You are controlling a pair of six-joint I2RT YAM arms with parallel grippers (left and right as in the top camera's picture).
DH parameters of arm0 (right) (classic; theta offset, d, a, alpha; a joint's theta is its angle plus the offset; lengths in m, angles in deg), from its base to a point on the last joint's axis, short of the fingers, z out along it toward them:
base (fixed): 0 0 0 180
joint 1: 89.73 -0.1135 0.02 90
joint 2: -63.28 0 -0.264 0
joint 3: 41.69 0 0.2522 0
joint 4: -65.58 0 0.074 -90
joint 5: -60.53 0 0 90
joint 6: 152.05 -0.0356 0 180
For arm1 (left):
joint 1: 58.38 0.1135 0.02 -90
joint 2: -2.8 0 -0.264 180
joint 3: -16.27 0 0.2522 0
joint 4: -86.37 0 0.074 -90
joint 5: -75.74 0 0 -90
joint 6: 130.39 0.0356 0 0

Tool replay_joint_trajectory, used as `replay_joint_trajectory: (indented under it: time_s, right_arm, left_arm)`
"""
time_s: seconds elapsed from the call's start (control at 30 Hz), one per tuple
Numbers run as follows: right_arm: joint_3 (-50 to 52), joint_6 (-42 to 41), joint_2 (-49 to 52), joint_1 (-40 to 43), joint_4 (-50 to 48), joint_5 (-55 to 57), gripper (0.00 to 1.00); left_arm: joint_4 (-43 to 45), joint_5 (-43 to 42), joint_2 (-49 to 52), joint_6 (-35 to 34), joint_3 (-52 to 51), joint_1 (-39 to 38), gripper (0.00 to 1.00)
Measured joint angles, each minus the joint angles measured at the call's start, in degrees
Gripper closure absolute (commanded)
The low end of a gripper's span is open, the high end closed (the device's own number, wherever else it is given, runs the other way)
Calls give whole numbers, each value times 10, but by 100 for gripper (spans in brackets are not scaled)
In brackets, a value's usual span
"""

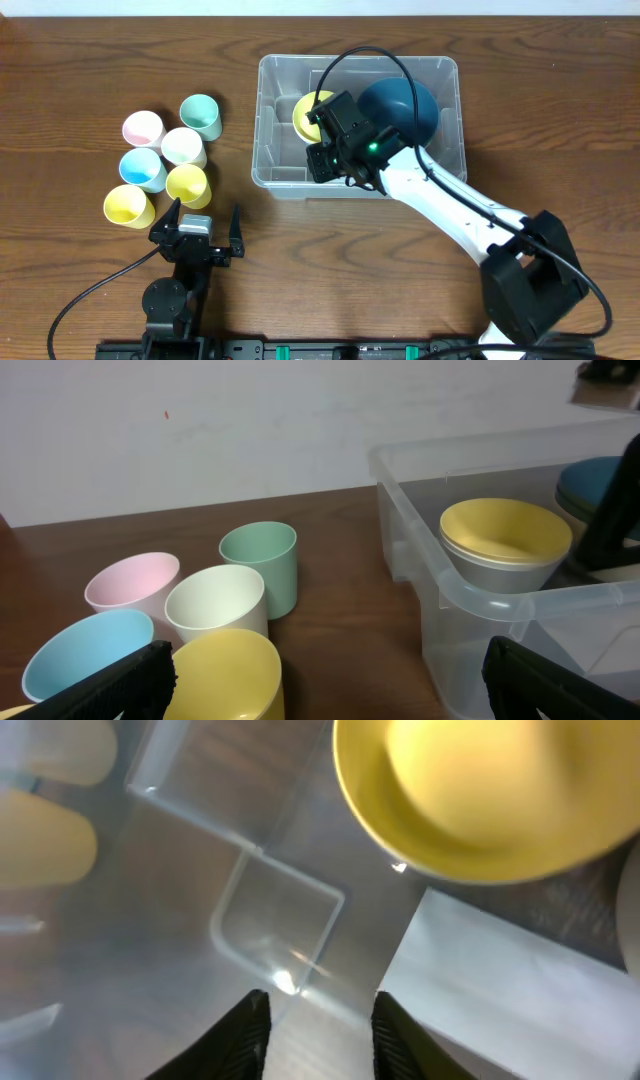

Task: Pack container
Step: 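Open the right gripper and withdraw it to the right side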

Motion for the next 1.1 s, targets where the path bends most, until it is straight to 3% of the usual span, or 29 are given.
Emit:
replay_joint_trajectory:
  time_s: [0.13,0.33,0.5,0.67,0.87,1.1]
  right_arm:
    - [-2,2,-58,5,36,2,43]
    - [-43,6,-186,60,108,20,28]
    - [-61,-7,-284,173,169,45,15]
    - [-61,-31,-318,312,240,86,1]
    - [-61,-70,-287,476,295,113,1]
    - [-61,-104,-226,592,304,117,1]
  left_arm:
    - [0,0,0,0,0,0,2]
    - [0,0,0,0,0,0,2]
    - [0,0,0,0,0,0,2]
    - [0,0,0,0,0,0,2]
    - [0,0,0,0,0,0,2]
    - [0,0,0,0,0,0,2]
